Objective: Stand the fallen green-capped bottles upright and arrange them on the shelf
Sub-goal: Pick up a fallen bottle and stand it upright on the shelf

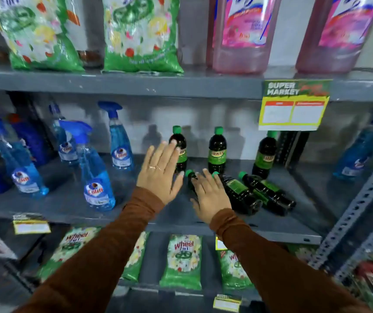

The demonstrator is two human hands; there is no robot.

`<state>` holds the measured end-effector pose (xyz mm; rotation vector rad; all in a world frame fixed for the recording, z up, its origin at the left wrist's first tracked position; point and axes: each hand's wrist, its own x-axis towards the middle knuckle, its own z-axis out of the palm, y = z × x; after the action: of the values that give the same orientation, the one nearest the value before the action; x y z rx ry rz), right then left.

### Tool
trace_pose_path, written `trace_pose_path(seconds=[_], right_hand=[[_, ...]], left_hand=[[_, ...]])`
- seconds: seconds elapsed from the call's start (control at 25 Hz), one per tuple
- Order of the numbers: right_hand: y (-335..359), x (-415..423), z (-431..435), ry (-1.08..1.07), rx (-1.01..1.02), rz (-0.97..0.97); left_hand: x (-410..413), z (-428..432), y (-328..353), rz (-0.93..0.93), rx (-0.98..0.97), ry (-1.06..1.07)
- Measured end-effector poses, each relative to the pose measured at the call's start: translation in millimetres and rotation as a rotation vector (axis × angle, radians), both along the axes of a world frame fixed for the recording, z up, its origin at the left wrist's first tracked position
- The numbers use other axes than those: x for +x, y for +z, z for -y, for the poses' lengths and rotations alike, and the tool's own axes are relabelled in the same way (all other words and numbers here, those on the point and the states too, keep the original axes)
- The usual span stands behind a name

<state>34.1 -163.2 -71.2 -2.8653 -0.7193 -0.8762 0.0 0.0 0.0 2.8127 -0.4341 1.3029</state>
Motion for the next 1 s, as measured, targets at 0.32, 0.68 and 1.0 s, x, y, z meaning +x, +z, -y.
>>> trace_pose_path(seconds=[0.32,0.68,1.0], right_hand=[[-18.0,49.2,-13.5,-0.419,-0.082,-0.368],[-29.9,60.9,-59.3,-0.110,0.844,-0.416],[-27.0,81.6,-72.3,0.055,1.081,-0.569]], left_hand=[[26.5,-15.6,-95.5,-0.555,0.014,0.189],[18.5,-31.3,-134.1,-0.612,-0.169,0.180],[21.4,-36.1,-137.4,-0.661,-0.124,0.147]])
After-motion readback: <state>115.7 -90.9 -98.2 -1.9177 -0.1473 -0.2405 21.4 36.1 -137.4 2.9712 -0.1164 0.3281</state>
